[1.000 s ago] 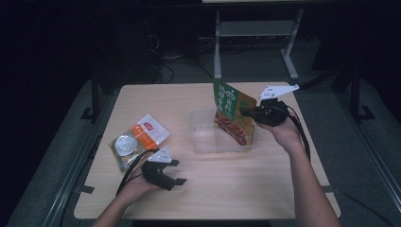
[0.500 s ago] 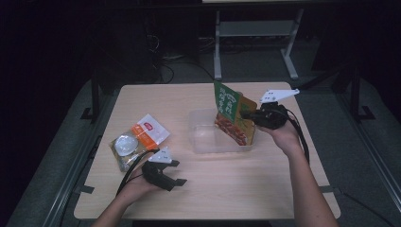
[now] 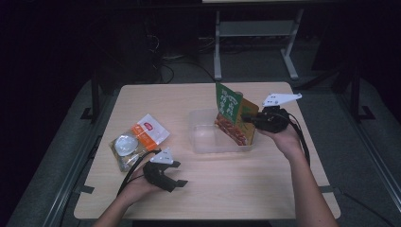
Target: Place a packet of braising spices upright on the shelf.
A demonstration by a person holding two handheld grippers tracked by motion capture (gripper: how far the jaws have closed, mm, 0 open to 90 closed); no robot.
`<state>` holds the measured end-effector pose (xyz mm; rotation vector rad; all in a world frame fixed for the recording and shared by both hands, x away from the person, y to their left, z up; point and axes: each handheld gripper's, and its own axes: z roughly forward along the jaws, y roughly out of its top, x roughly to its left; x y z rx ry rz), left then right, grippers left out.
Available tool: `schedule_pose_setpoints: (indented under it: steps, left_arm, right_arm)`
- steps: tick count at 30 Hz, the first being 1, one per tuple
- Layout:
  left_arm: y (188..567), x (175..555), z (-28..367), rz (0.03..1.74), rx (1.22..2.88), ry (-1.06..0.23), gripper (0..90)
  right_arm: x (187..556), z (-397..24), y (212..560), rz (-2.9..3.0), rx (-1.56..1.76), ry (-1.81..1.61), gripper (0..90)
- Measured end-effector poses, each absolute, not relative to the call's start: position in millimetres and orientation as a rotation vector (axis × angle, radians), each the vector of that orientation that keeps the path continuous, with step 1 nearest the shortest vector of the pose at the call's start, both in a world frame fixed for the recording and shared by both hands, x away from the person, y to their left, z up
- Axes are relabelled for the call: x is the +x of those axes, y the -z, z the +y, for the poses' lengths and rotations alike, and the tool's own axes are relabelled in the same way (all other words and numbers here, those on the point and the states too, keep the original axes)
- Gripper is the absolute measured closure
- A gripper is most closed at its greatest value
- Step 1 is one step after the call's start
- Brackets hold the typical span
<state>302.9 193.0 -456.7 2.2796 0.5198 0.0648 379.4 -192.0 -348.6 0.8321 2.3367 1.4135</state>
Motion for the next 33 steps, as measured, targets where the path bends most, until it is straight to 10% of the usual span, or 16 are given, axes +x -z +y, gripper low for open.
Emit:
schedule_pose_setpoints:
  steps: [17, 33]
  left_arm:
    - [456, 304, 195, 0.528, 2.276, -0.065, 20.2]
    - [453, 303, 198, 0.554, 2.26, -0.067, 19.7]
  right_arm:
    - [359, -190, 347, 2.334, 0.842, -1.355, 34.0]
    - [318, -207, 369, 2.352, 0.876, -1.299, 32.6]
